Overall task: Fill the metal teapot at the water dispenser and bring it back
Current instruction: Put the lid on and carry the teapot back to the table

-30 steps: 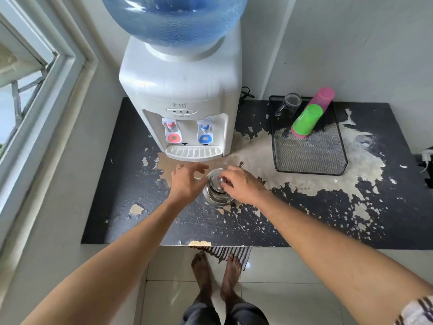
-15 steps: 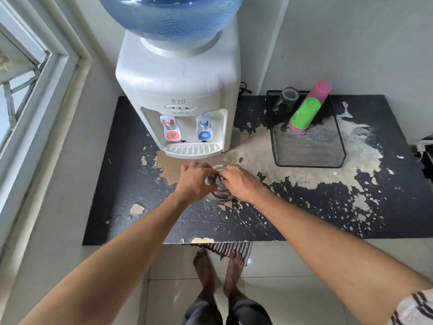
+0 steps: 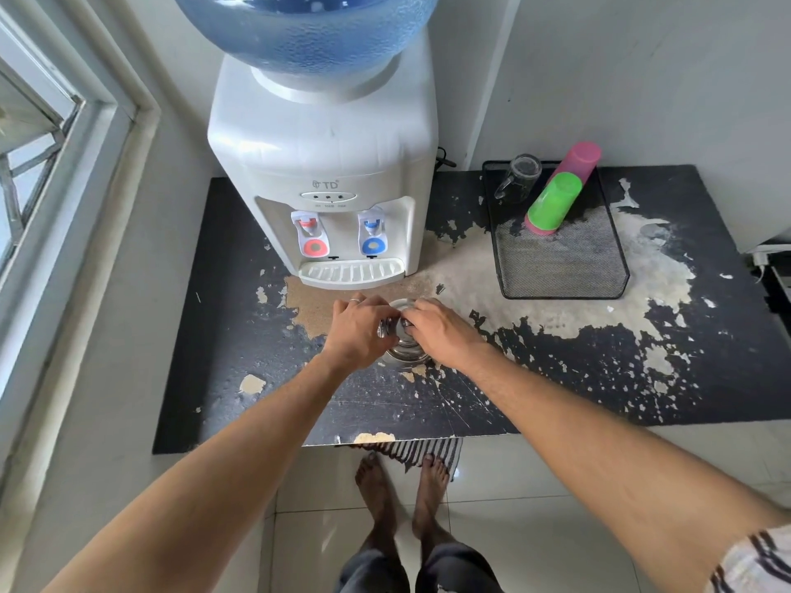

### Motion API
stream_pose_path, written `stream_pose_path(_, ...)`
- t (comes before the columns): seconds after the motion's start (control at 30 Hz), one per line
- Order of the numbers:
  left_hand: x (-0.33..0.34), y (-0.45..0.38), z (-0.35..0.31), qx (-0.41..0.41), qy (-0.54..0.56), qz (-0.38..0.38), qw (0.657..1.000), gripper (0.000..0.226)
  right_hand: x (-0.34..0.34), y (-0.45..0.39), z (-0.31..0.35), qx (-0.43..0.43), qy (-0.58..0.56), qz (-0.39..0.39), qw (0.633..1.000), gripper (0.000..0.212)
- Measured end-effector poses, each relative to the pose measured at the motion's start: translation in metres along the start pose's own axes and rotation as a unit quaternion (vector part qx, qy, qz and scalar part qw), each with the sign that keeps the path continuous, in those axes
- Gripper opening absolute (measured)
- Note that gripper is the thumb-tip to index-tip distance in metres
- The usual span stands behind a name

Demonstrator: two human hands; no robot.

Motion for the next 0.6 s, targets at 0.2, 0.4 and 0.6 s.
stream_pose_path(0.2,-0.003,0.003,-0.002,0.019,0.008,-0.018,1.000,0.032,-0.010,0.009,0.001,-0.001,-0.021,-0.033,0.999,0.041)
stream_pose_path(0.4,-0.006,0.019,0.001,0.127,-0.063,0.056,0.988,0.032,-0.005,0.035,-0.007,-0.058,0.053,-0.005,0.997,0.043)
stream_pose_path(0.6,0.001,0.021,0.003,0.145,-0.116,0.076,0.980,0.023,0.007,0.042,-0.010,-0.056,0.089,0.023,0.994,0.033)
Point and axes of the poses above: each hand's wrist, its own y-axis away from the middle knuckle, its own x-axis out of the palm, z = x × y, the point moved 2 cm from there along -y, towards the middle knuckle, and after that the axes turned 4 degrees about x, right-handed, at the moved point
